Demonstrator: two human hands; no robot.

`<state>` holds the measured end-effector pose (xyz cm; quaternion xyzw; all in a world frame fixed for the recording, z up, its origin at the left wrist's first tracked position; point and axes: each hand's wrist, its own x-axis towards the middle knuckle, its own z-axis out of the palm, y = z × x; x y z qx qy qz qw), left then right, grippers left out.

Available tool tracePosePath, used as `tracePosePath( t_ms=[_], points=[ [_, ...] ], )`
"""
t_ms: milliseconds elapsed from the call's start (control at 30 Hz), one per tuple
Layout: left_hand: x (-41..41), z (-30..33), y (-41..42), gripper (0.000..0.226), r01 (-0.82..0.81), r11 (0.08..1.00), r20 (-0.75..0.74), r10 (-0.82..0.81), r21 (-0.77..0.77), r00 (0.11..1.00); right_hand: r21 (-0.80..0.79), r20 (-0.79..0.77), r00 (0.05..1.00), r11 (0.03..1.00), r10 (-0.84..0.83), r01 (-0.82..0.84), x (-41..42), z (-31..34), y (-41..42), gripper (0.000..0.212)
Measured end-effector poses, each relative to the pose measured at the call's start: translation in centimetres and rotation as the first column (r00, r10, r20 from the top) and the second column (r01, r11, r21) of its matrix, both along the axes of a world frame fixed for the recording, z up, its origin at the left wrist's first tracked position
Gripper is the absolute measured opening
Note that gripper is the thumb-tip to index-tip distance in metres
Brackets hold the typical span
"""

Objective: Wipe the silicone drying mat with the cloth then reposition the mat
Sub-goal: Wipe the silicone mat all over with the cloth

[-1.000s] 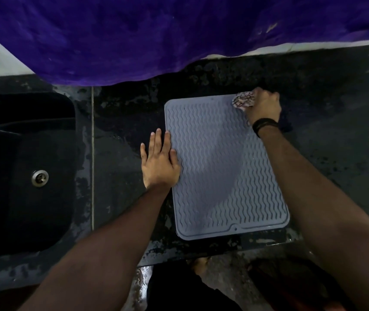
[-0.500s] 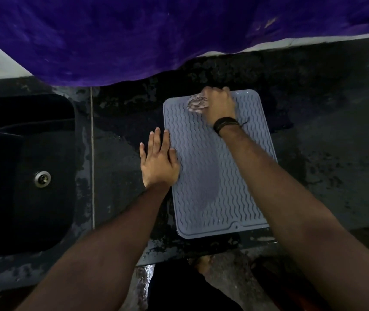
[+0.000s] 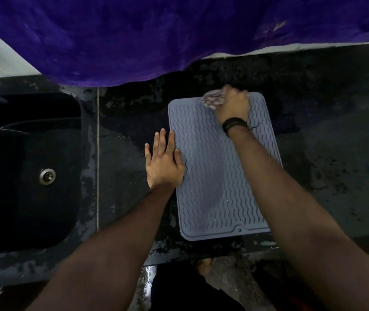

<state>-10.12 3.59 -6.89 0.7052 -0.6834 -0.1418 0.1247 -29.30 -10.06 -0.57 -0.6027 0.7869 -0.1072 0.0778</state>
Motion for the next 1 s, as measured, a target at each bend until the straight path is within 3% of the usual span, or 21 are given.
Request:
tracePosePath(
  t_ms=[133, 267, 400, 500, 667, 800, 900, 1000],
  points=[
    [0.2, -0.2, -0.1, 0.058, -0.001, 1.000, 0.020, 0.001, -0.001, 1.000, -0.003, 0.075, 0.974, 0.977, 0.213, -0.214, 7.7, 0.2, 1.4, 0.032],
    [0.1, -0.2, -0.1, 0.058, 0.002, 1.000, 0.012, -0.002, 0.006, 1.000, -0.018, 0.038, 0.959, 0.960, 0.281, -0.280, 5.5, -0.4, 1.1, 0.032],
    [0.3, 0.0, -0.1, 0.058, -0.016, 1.000, 0.000, 0.016, 0.004, 1.000, 0.024, -0.084, 0.975, 0.979, 0.204, -0.203, -2.5, -1.0, -0.5, 0.027],
    [-0.2, 0.0, 0.0, 0.058, -0.006, 1.000, 0.001, 0.006, 0.005, 1.000, 0.006, -0.087, 0.996, 1.000, 0.002, -0.002, -8.8, -1.4, -0.4, 0.027],
    [0.0, -0.2, 0.0, 0.058, -0.010, 1.000, 0.005, 0.010, 0.005, 1.000, 0.001, -0.012, 0.985, 0.985, -0.172, 0.172, -8.0, -0.5, -0.7, 0.033],
    [0.1, -0.2, -0.1, 0.058, -0.003, 1.000, 0.001, 0.003, 0.008, 1.000, -0.004, 0.084, 0.996, 0.999, 0.038, -0.037, 1.5, 0.5, -0.2, 0.034],
    [0.1, -0.2, -0.2, 0.060, -0.004, 1.000, 0.014, 0.003, 0.018, 1.000, -0.013, 0.175, 0.952, 0.967, 0.252, -0.254, 8.8, 0.6, 1.8, 0.033],
    [0.1, -0.2, -0.2, 0.061, -0.012, 1.000, 0.027, 0.011, 0.025, 1.000, -0.051, 0.167, 0.933, 0.948, 0.318, -0.314, 9.9, 0.0, 2.6, 0.032]
  ],
)
